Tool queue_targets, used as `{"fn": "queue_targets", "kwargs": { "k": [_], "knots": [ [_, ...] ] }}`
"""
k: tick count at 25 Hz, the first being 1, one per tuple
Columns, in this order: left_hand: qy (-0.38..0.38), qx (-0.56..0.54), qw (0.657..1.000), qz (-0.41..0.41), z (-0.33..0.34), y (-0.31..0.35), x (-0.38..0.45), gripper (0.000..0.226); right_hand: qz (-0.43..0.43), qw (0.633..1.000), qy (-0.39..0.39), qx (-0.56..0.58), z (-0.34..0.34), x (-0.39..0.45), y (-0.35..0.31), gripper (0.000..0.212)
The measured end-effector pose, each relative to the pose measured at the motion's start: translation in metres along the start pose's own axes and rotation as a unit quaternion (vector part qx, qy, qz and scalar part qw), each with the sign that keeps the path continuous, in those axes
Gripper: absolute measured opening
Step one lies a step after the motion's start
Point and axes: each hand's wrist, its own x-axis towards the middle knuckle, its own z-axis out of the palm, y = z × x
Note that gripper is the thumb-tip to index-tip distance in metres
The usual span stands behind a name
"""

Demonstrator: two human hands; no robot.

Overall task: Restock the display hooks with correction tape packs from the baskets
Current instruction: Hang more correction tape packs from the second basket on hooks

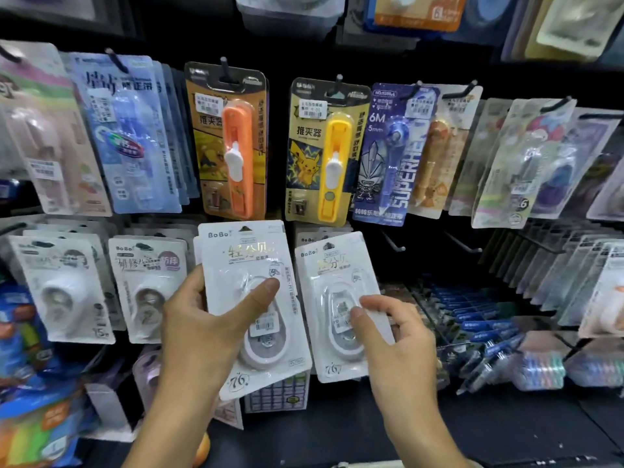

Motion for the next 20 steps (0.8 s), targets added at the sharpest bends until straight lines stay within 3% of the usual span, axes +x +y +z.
{"fn": "queue_targets", "kwargs": {
  "k": [5, 7, 9, 13, 15, 17, 20],
  "knots": [
    [0.0, -0.03, 0.999, -0.028, 0.0, 0.0, 0.001, 0.042, 0.07, 0.996, 0.045, 0.039, -0.001, -0.002, 0.012, 0.01],
    [-0.012, -0.031, 0.999, -0.035, 0.0, -0.001, 0.002, 0.04, 0.062, 0.996, -0.028, -0.053, 0.001, 0.002, 0.011, 0.02],
    [-0.033, -0.014, 0.999, -0.028, 0.004, -0.004, 0.0, 0.04, 0.0, 0.988, -0.107, -0.115, 0.008, 0.003, 0.002, 0.047],
    [-0.103, 0.014, 0.995, 0.001, 0.016, -0.007, -0.004, 0.038, -0.017, 0.967, -0.25, 0.032, 0.02, -0.008, -0.007, 0.063],
    [-0.113, 0.013, 0.993, -0.002, 0.017, -0.009, -0.005, 0.034, -0.009, 0.969, -0.228, 0.098, 0.021, -0.009, -0.004, 0.051],
    [-0.069, 0.029, 0.997, -0.003, 0.014, -0.013, -0.003, 0.029, 0.025, 0.972, -0.157, 0.171, 0.016, -0.003, -0.004, 0.037],
    [0.013, 0.071, 0.997, -0.006, 0.005, -0.015, 0.002, 0.033, 0.025, 0.995, -0.075, 0.06, 0.0, 0.007, 0.004, 0.035]
  ]
}}
